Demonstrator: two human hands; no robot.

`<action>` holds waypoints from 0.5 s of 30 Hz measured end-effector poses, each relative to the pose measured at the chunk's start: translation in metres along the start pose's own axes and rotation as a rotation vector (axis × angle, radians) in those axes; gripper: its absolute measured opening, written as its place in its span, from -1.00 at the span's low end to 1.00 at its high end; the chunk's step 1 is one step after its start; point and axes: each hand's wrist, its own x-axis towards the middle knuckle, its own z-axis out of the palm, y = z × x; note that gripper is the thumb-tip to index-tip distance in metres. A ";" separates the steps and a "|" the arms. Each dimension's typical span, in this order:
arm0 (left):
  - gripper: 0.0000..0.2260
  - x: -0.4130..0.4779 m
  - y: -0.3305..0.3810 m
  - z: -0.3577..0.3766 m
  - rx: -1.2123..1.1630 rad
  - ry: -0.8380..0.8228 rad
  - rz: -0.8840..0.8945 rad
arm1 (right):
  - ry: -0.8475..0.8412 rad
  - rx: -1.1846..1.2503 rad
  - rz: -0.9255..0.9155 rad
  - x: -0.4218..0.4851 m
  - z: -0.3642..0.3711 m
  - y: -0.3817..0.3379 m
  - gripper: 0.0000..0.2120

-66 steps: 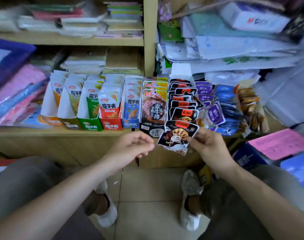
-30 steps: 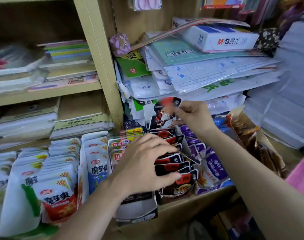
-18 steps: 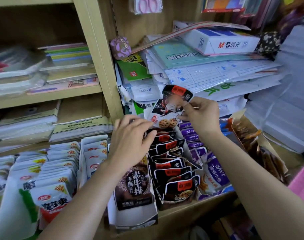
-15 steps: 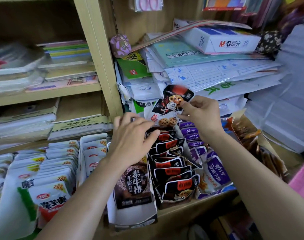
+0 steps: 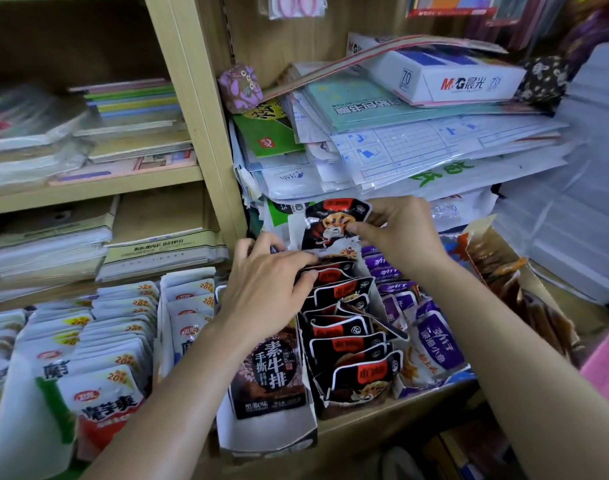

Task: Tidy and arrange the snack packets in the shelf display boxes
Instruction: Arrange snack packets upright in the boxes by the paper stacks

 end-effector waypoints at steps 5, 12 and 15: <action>-0.79 0.002 -0.002 0.002 -0.034 0.027 -0.042 | 0.031 -0.096 -0.055 0.003 0.018 0.005 -0.70; -0.78 0.008 0.000 0.005 0.038 0.035 -0.061 | -0.077 -0.017 -0.021 0.007 0.007 0.000 -0.81; -0.83 0.009 0.001 0.008 0.049 0.082 -0.036 | -0.127 0.260 0.023 0.004 0.002 -0.004 -0.86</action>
